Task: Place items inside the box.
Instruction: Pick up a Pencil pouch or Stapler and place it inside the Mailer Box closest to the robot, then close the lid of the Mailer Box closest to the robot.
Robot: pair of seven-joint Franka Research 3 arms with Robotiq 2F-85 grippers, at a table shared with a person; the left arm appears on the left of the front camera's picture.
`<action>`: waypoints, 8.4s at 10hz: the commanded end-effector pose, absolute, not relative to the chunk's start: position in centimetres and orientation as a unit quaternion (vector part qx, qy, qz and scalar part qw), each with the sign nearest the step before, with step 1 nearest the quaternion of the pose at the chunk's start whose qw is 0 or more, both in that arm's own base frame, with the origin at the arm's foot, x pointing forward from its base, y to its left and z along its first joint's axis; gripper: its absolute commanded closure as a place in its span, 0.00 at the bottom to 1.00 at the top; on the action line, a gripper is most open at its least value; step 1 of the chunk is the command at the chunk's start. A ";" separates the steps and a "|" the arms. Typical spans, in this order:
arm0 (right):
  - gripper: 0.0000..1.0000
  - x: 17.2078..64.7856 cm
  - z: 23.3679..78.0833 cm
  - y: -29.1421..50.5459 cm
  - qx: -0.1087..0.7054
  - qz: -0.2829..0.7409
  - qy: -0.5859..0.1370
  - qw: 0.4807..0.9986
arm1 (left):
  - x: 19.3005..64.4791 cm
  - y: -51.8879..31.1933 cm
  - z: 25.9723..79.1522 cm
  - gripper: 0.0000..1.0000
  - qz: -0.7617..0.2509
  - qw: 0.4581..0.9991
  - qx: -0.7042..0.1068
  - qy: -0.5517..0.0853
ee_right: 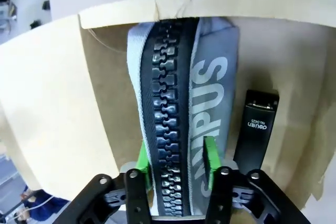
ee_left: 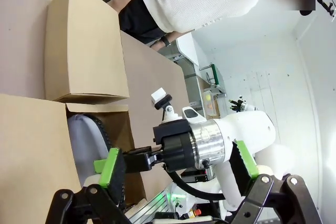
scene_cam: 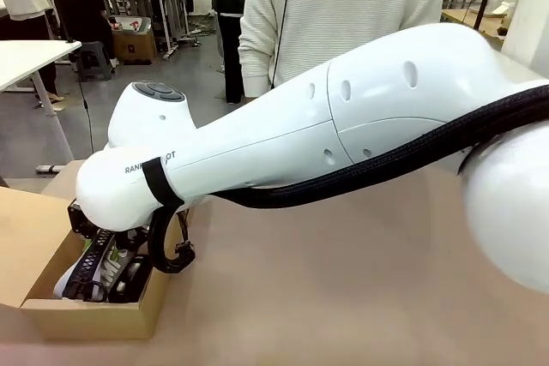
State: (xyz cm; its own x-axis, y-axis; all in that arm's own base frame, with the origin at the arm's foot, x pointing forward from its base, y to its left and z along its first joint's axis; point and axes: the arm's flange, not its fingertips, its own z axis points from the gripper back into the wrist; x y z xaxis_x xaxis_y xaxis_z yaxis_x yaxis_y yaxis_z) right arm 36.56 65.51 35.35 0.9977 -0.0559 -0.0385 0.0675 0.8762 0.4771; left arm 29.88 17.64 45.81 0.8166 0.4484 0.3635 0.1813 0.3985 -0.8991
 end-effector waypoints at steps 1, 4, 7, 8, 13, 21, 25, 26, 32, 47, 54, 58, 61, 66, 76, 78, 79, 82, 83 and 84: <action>0.00 36.2 36.3 65.0 0.260 -0.046 0.010 0.965 | 29.5 17.5 45.7 0.00 0.073 0.780 -0.544 -0.300; 0.00 36.0 38.4 62.9 0.283 -0.037 0.016 0.958 | 29.5 17.5 45.7 0.00 0.073 0.780 -0.544 -0.300; 0.00 34.0 44.5 50.4 0.329 0.071 0.091 0.937 | 29.5 17.5 45.7 0.00 0.073 0.780 -0.544 -0.300; 0.00 32.6 45.3 44.9 0.341 0.071 0.107 0.931 | 29.5 17.5 45.7 0.00 0.073 0.780 -0.544 -0.300; 0.00 31.0 44.9 39.1 0.392 0.079 0.084 0.913 | 29.5 17.5 45.7 0.00 0.073 0.780 -0.544 -0.300; 0.00 35.0 47.3 15.6 0.604 -0.034 0.075 0.793 | 29.5 17.5 45.7 0.00 0.073 0.780 -0.544 -0.300; 0.00 29.6 43.1 0.5 0.725 -0.047 0.066 0.684 | 29.5 17.5 45.7 0.00 0.073 0.780 -0.544 -0.300; 0.00 27.2 41.9 -2.6 0.735 -0.055 0.055 0.673 | 29.5 17.5 45.7 0.00 0.073 0.780 -0.544 -0.300; 0.00 28.4 40.7 -11.4 0.722 -0.092 0.044 0.684 | 29.5 17.5 45.7 0.00 0.073 0.780 -0.544 -0.300; 0.00 28.4 40.7 -11.4 0.722 -0.092 0.044 0.684 | 29.6 22.9 47.7 0.00 -0.015 0.868 -0.408 -0.281; 0.00 28.4 40.7 -11.4 0.722 -0.092 0.044 0.684 | 35.6 27.3 51.0 0.00 -0.424 0.752 -0.383 -0.329; 0.00 28.4 40.7 -11.4 0.722 -0.092 0.044 0.684 | 36.6 29.0 54.1 0.00 -0.550 0.615 -0.326 -0.461; 0.00 28.4 40.7 -11.4 0.722 -0.092 0.044 0.684 | 36.5 27.9 54.6 0.00 -0.469 0.745 -0.308 -0.361; 0.00 28.4 40.7 -11.4 0.722 -0.092 0.044 0.684 | 30.0 27.5 53.5 0.00 -0.727 0.452 0.000 -0.517; 0.00 28.4 40.7 -11.4 0.722 -0.092 0.044 0.684 | 34.5 28.9 47.3 0.00 -0.767 0.551 -0.098 -0.314; 0.00 28.4 40.7 -11.4 0.722 -0.092 0.044 0.684 | 35.5 28.8 46.2 0.00 -0.773 0.575 -0.090 -0.253; 0.00 28.4 40.7 -11.4 0.722 -0.092 0.044 0.684 | 36.1 29.3 45.4 0.00 -0.764 0.594 -0.095 -0.233; 0.00 28.4 40.7 -11.4 0.722 -0.092 0.044 0.684 | 36.9 29.0 42.1 0.00 -0.757 0.608 -0.136 -0.196; 0.00 28.4 40.7 -11.4 0.722 -0.092 0.044 0.684 | 37.3 29.1 41.2 0.00 -0.752 0.609 -0.144 -0.208; 0.00 28.4 40.7 -11.4 0.722 -0.092 0.044 0.684 | 37.8 29.2 40.5 0.00 -0.747 0.611 -0.150 -0.216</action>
